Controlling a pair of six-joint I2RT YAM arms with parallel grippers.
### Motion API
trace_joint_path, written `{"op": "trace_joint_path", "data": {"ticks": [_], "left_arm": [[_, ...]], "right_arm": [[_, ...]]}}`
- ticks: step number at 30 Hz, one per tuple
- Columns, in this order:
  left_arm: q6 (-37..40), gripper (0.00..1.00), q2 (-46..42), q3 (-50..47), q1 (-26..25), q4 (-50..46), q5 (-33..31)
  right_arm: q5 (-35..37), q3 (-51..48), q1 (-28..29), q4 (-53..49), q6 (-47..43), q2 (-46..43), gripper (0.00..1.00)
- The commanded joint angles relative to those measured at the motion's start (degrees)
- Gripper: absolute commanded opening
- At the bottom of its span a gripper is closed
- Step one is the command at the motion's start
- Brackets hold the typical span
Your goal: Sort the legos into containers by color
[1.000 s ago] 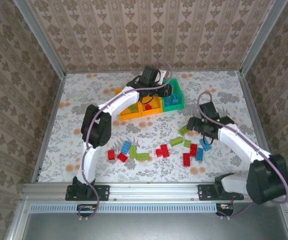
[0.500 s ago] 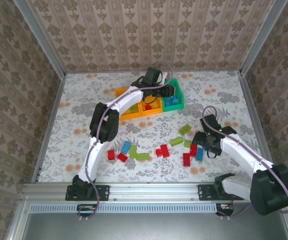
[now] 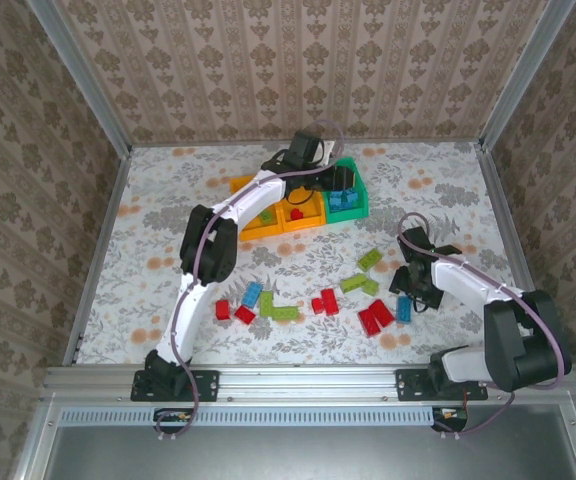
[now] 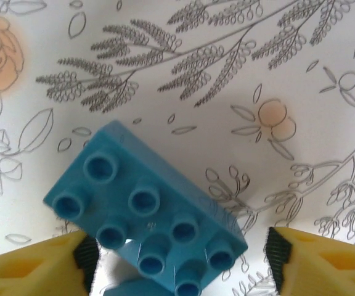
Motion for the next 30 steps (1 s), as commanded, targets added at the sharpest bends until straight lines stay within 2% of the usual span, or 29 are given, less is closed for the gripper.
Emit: {"op": "trace_joint_path", "data": {"ticks": [1,3,10,11,15,20,24,27,30], "left_arm": [[0.08,0.59,-0.99,1.15,0.28,-0.33,2.13],[0.08,0.6,-1.45,0.72,0.28,-0.3,2.16],[0.13,0.67,-3.1,-1.45,0.28,-0.36,2.17],[0.16,0.71,-3.35,-1.89,0.32,-0.42,2.16],[0.13,1.0,-5.41,-4.52,0.45,-0.39,1.61],[-0.24,1.0,-10.16,-10.36,0.79,1.5,-0.48],[-0.09,1.0,-15.7,-16.81,0.89,4.63,-2.53],[0.23,1.0,-19.62,-21.25,1.11,5.71,-3.45],[-0.25,1.0,-23.35,-26.8,1.65,7.11,-4.64]], "right_arm": [[1.34,0.91,-0.77,1.35,-2.08,1.39,0.7],[0.19,1.09,-1.15,2.17,-2.72,1.89,0.68],[-2.47,2.75,-1.12,3.43,-4.46,6.61,0.5],[-2.71,2.91,-1.12,3.68,-4.64,6.76,0.46],[-3.46,4.3,-1.05,3.75,-5.65,6.3,0.28],[-5.42,8.42,0.76,4.04,-7.48,2.76,0.25],[-6.44,16.09,3.0,3.7,-8.99,2.73,0.24],[-7.83,22.6,5.23,4.81,-10.04,5.35,0.24],[-10.05,31.01,6.86,4.93,-11.2,11.54,0.24]]}}
